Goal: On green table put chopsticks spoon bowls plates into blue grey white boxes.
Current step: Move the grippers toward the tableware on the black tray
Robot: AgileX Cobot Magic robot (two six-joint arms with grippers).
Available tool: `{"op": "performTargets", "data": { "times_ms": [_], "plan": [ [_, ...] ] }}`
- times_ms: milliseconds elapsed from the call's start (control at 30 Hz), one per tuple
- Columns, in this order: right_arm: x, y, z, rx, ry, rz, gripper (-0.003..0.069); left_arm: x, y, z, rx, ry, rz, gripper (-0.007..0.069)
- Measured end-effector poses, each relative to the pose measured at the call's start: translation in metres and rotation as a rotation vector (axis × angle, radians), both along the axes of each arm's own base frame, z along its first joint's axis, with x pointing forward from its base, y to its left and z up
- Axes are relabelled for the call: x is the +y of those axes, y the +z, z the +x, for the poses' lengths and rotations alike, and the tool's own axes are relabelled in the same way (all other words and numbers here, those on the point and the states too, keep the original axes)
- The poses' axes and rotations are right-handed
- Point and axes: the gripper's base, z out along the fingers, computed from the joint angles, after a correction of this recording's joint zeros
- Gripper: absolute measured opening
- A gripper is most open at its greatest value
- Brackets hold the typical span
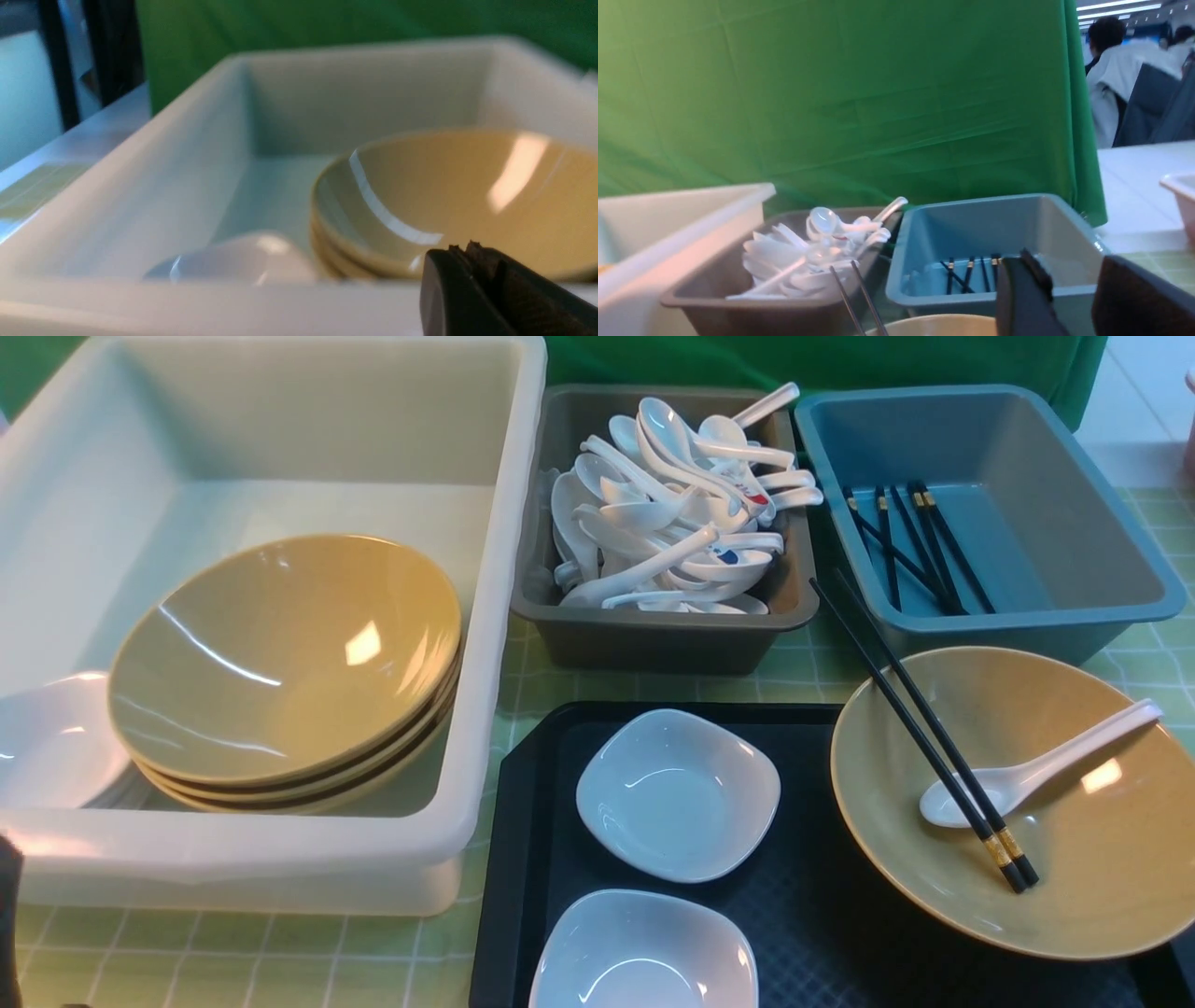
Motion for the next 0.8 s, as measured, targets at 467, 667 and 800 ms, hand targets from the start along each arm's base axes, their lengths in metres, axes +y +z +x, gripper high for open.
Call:
{"op": "performTargets", "data": {
  "times_ms": [467, 667, 800],
  "plan": [
    [0.0, 0.105, 0.003, -0.154, 0.019, 0.067, 0.0236, -0.007, 0.129, -0.02, -0.444, -0.198, -0.329, -0.0002],
    [0.001, 0.183, 0.025, -0.035, -0.02, -0.013, 0.0236, 0.002, 0.188, 0.012, -0.215, -0.081, -0.474, -0.0002],
    [0.001, 0.181, 0.054, 0.259, -0.048, -0.175, 0.0236, 0.013, 0.158, 0.053, 0.218, 0.141, -0.482, -0.0002]
  ]
}}
